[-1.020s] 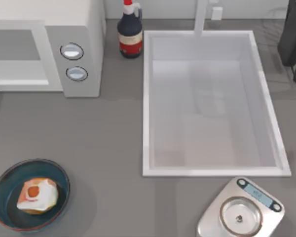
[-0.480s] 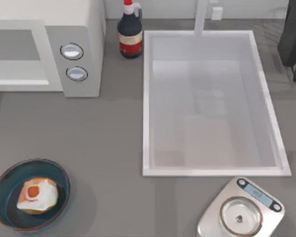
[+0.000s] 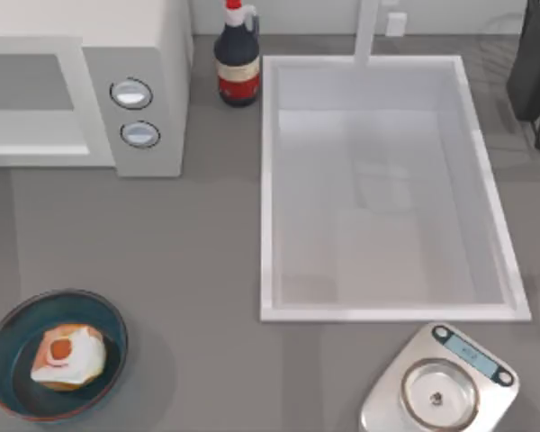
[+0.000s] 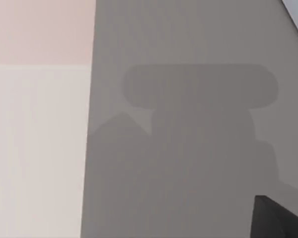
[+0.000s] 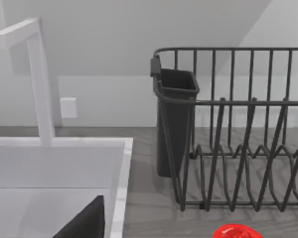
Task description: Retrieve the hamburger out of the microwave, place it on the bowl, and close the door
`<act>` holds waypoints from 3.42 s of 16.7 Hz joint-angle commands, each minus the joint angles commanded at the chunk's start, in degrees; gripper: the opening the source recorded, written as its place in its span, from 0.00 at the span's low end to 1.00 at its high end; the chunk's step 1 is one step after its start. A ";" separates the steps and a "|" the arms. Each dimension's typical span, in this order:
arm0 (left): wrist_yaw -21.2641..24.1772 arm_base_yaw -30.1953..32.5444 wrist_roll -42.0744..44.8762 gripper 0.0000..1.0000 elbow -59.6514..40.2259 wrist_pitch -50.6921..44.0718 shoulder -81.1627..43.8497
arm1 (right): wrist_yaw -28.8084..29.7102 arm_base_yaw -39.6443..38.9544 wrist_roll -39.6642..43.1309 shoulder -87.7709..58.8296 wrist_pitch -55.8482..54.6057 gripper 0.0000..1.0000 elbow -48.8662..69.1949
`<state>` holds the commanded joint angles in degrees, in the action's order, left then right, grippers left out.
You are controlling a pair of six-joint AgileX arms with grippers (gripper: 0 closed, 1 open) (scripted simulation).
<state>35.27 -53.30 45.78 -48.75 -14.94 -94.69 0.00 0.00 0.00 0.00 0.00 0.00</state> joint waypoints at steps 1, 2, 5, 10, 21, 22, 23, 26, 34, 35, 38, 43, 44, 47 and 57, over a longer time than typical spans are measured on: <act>-0.63 1.27 -1.40 0.00 2.89 1.27 2.22 | 0.00 0.00 0.00 0.00 0.00 1.00 0.00; -1.19 2.42 -2.67 0.00 5.20 2.43 4.24 | 0.00 0.00 0.00 0.00 0.00 1.00 0.00; -2.17 4.37 -4.81 0.00 8.48 4.34 7.38 | 0.00 0.00 0.00 0.00 0.00 1.00 0.00; -2.68 5.00 -5.71 0.00 9.37 4.52 8.07 | 0.00 0.00 0.00 0.00 0.00 1.00 0.00; -13.31 23.01 -22.19 0.00 23.60 9.53 25.14 | 0.00 0.00 0.00 0.00 0.00 1.00 0.00; -13.31 23.01 -22.19 0.00 23.60 9.53 25.14 | 0.00 0.00 0.00 0.00 0.00 1.00 0.00; -13.06 22.79 -22.17 0.00 23.47 9.40 24.89 | 0.00 0.00 0.00 0.00 0.00 1.00 0.00; -14.68 24.94 -23.95 0.00 23.88 9.45 25.51 | 0.00 0.00 0.00 0.00 0.00 1.00 0.00; -29.72 48.01 -40.48 0.00 28.08 10.05 32.52 | 0.00 0.00 0.00 0.00 0.00 1.00 0.00; -31.41 50.31 -42.33 0.00 28.59 10.12 33.41 | 0.00 0.00 0.00 0.00 0.00 1.00 0.00; -34.13 53.54 -45.31 0.00 29.42 10.25 34.90 | 0.00 0.00 0.00 0.00 0.00 1.00 0.00; -33.92 53.36 -45.28 0.00 29.09 10.30 34.50 | 0.00 0.00 0.00 0.00 0.00 1.00 0.00; -33.93 53.38 -45.28 0.00 28.52 10.69 33.75 | 0.00 0.00 0.00 0.00 0.00 1.00 0.00; -33.97 53.52 -45.29 0.00 24.73 13.25 27.81 | 0.00 0.00 0.00 0.00 0.00 1.00 0.00; -34.15 54.00 -45.33 0.00 12.02 22.46 5.25 | 0.00 0.00 0.00 0.00 0.00 1.00 0.00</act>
